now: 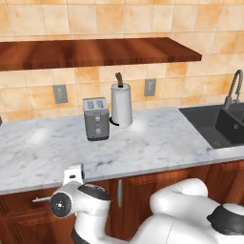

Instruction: Take a straw from the drawer in front and place it inside the glass cup on the dining counter.

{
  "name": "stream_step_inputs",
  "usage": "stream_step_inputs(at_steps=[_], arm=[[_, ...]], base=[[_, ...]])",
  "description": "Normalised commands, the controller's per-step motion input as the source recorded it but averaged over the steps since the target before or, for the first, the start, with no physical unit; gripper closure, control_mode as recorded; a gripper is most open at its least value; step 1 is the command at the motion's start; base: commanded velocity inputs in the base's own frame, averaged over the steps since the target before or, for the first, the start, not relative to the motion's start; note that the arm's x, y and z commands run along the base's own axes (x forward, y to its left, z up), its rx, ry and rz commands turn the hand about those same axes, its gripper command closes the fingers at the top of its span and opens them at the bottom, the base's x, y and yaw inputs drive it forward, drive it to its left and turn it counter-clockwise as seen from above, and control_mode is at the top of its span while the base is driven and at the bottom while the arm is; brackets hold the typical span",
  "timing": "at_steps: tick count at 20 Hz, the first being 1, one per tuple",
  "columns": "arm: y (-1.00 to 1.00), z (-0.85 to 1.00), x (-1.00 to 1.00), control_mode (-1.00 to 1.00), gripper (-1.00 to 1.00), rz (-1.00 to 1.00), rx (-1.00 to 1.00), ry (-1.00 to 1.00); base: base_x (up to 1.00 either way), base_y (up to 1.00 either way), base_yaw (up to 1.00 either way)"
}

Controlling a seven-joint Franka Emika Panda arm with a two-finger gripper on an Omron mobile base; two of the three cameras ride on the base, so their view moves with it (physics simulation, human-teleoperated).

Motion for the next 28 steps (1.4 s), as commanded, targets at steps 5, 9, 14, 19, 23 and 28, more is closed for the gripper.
stream_step_inputs(at_steps=[5, 9, 14, 19, 23, 28], arm=[[0.38, -0.31, -0.28, -1.00, -1.00, 0.00, -0.01, -0.16], [0.28, -0.29, -0.03, -1.00, -1.00, 0.00, -0.01, -0.21], [0.02, -0.31, 0.00, -1.00, -1.00, 0.00, 0.00, -0.26], [0.04, -0.42, 0.00, -1.00, -1.00, 0.00, 0.00, -0.21], [0.02, -0.32, 0.09, -1.00, -1.00, 0.00, 0.00, -0.16], [0.09, -0.25, 0.18, -1.00, -1.00, 0.00, 0.00, -0.11]], base=[[0.00, 0.00, 0.00], [0.00, 0.00, 0.00], [0.00, 0.00, 0.00], [0.00, 0.00, 0.00], [0.00, 0.00, 0.00], [0.00, 0.00, 0.00]])
